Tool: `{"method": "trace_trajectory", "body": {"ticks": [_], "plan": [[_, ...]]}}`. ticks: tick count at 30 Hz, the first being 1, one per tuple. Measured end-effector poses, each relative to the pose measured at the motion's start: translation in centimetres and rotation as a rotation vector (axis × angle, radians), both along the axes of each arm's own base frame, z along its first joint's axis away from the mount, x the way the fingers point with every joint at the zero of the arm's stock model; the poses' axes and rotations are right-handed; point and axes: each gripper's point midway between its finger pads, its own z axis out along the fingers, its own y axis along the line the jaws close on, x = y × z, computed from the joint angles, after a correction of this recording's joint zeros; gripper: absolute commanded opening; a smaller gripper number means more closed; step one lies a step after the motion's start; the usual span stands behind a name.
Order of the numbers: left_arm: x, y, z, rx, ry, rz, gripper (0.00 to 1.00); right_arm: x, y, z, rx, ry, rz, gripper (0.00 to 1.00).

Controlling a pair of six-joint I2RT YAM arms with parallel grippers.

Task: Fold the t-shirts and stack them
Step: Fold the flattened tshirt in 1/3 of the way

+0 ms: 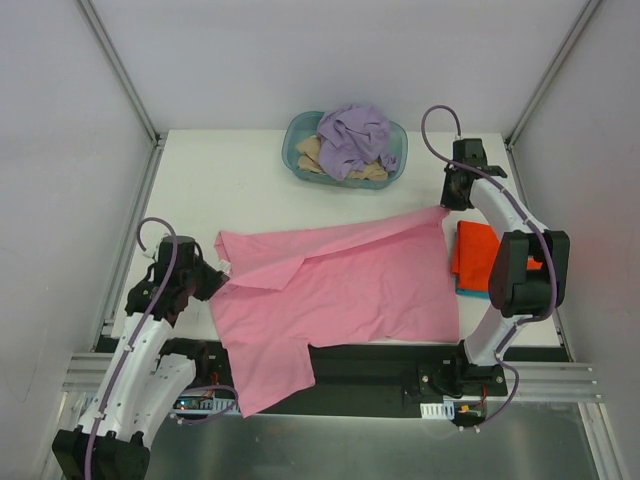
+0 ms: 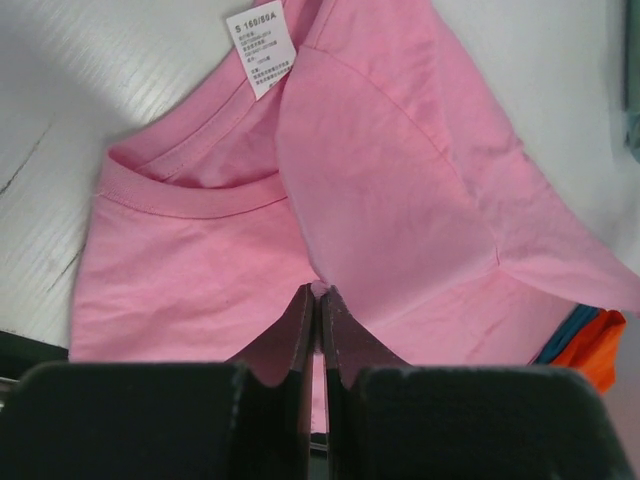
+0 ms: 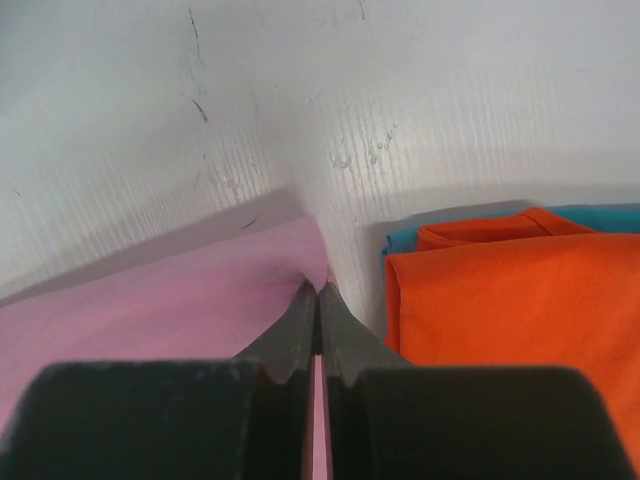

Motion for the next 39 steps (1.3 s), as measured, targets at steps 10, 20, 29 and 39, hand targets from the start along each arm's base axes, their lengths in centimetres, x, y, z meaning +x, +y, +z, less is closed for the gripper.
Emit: {"method": "trace_trajectory", "body": {"ticks": [10, 20, 29, 39], "plan": [[-1.0, -0.2, -2.0, -0.007, 0.081, -0.011, 0.0, -4.9, -1.0, -1.8, -0.042, 0.102, -0.023, 0.1], [-1.2, -0.2, -2.7, -0.006, 0.106, -0.012, 0.0, -6.2, -0.5, -1.4, -0.042, 0.122, 0.0, 0.52], [-0.6, -0.5, -3.6, -0.006, 0.147, -0.019, 0.0, -7.3, 8.7, 3.1, 0.12, -0.015, 0.295, 0.53], [5.3, -1.3, -4.1, 0.016, 0.18, -0.058, 0.0, -18.2, 29.4, 2.0, 0.371, 0.057, 1.0, 0.53]]}}
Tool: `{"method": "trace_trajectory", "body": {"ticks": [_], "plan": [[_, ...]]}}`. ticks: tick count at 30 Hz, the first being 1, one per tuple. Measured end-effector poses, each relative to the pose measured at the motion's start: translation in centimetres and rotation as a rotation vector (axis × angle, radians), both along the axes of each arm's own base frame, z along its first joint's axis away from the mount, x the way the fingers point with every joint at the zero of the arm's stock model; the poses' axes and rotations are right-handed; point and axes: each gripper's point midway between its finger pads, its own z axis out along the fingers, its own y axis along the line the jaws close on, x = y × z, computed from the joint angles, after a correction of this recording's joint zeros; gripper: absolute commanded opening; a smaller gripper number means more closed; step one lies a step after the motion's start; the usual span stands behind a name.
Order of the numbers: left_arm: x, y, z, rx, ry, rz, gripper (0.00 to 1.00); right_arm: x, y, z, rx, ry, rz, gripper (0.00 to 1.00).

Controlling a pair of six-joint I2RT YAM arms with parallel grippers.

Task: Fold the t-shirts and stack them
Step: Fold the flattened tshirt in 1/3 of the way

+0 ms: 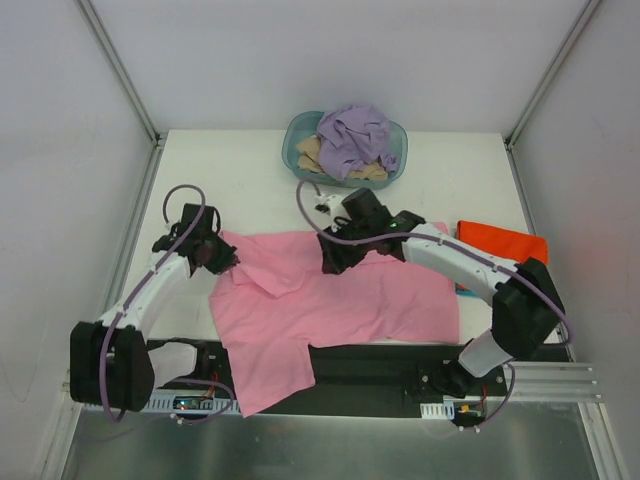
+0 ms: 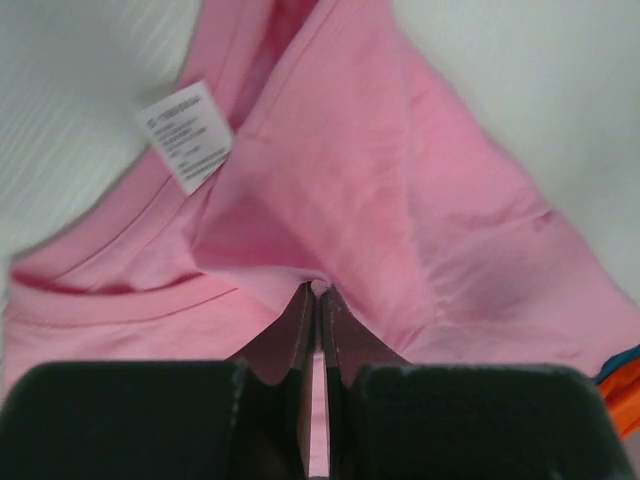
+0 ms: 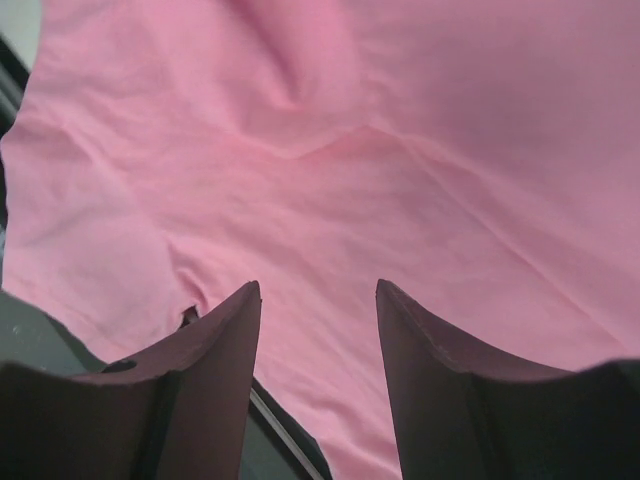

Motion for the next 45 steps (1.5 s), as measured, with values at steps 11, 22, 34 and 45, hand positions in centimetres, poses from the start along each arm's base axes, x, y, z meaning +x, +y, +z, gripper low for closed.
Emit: {"method": "trace_trajectory", "body": {"ticks": [11, 22, 34, 45], "plan": [[9.8, 0.3, -0.2, 0.041, -0.018, -0.031, 0.0, -3.3, 7.3, -4.1, -0.039, 0.054, 0.181, 0.52], [10.4, 0.7, -3.2, 0.049, 0.064, -0.044, 0.0, -2.0, 11.9, -6.7, -0.036, -0.016, 0.096, 0.49], [9.9, 0.8, -3.5, 0.051, 0.071, -0.046, 0.0, 0.1, 14.5, -8.3, -0.004, -0.022, -0.113, 0.45], [9.3, 0.8, -3.3, 0.051, 0.063, -0.046, 0.0, 0.8, 15.1, -8.9, 0.015, -0.012, -0.241, 0.03]]}}
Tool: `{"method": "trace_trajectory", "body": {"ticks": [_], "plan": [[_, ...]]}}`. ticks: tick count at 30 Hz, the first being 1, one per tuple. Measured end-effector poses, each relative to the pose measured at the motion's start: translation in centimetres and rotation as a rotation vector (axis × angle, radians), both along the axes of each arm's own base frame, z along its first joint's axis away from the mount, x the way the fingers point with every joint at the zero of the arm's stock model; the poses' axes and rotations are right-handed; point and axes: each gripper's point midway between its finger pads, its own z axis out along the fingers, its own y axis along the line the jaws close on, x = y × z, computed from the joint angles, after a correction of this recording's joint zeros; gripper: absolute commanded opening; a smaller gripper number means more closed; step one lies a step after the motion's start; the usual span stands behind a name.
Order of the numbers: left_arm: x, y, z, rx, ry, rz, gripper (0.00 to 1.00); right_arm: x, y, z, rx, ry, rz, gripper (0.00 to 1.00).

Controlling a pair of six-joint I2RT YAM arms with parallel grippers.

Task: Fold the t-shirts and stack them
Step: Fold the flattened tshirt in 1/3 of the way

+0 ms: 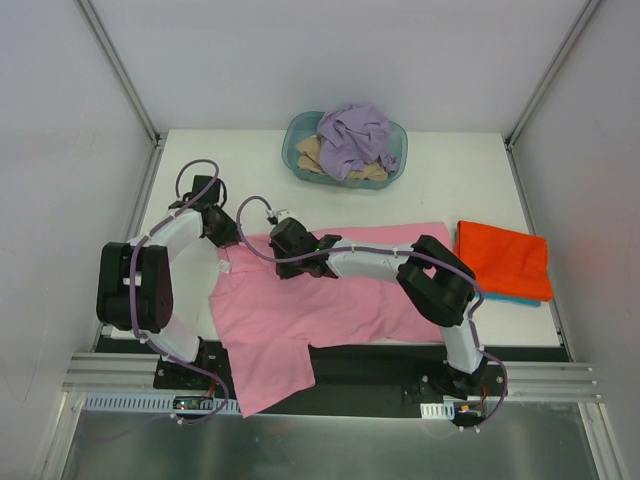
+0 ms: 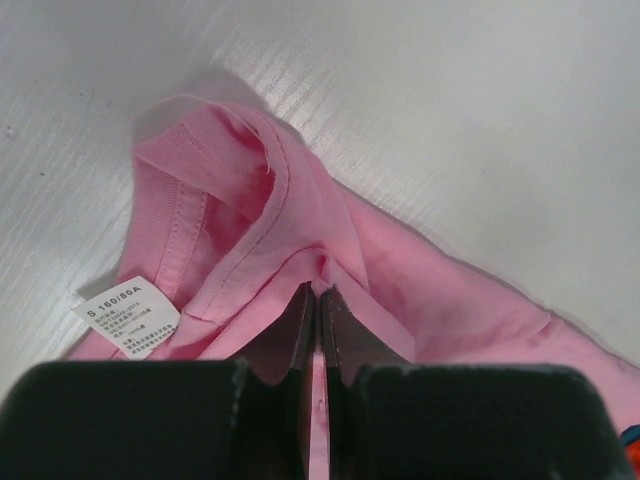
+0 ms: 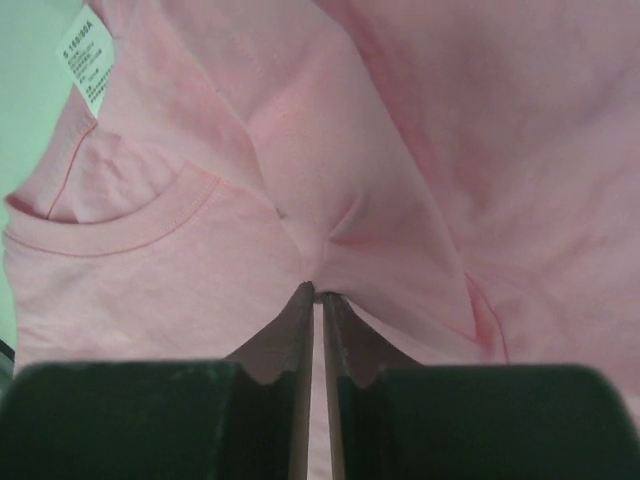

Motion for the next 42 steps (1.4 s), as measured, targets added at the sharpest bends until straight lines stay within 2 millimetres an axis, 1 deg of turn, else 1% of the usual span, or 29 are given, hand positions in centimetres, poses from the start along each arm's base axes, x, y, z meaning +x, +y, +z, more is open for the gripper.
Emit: {"method": "trace_trajectory", "body": {"ticks": [1, 5, 9, 12, 16, 18, 23, 26, 32, 36, 41, 42], "plan": [[-0.1, 0.0, 0.0, 0.0, 0.0, 0.0, 0.0, 0.1, 0.0, 0.0, 0.0, -0.003, -0.012, 0.01], [-0.5, 0.0, 0.3, -0.001, -0.009, 0.0, 0.0, 0.3, -0.1, 0.0, 0.001, -0.002, -0.04, 0.01], [-1.3, 0.0, 0.7, -0.007, -0.02, -0.003, 0.0, -0.3, -0.7, -0.2, -0.02, 0.023, -0.036, 0.01], [-2.5, -0.2, 1.0, -0.024, -0.032, -0.012, 0.0, -1.4, -1.3, 0.3, -0.039, 0.08, -0.004, 0.01], [-4.6, -0.6, 1.5, -0.05, -0.054, -0.029, 0.0, -3.1, -1.9, 1.6, -0.02, 0.193, 0.056, 0.01], [-5.9, -0.8, 1.6, -0.067, -0.065, -0.037, 0.0, -3.7, -2.6, 2.2, -0.014, 0.259, 0.078, 0.01], [-8.5, -1.3, 1.4, -0.106, -0.069, -0.053, 0.0, -5.1, -4.3, 2.6, -0.049, 0.372, 0.116, 0.01], [-9.7, -1.5, 1.8, -0.123, -0.078, -0.054, 0.0, -6.0, -5.4, 2.7, -0.069, 0.43, 0.135, 0.01], [-11.4, -1.6, 3.1, -0.133, -0.093, -0.054, 0.0, -6.8, -6.9, 3.4, -0.092, 0.49, 0.167, 0.01], [-13.1, -1.8, 2.8, -0.137, -0.054, -0.054, 0.0, -7.6, -7.4, 3.9, -0.097, 0.514, 0.198, 0.02], [-16.2, -2.4, 1.0, -0.153, 0.028, -0.053, 0.0, -8.2, -7.6, 4.2, -0.096, 0.531, 0.221, 0.06], [-16.8, -2.6, 0.7, -0.156, 0.042, -0.058, 0.05, -8.2, -7.6, 4.2, -0.097, 0.534, 0.223, 0.06]]}}
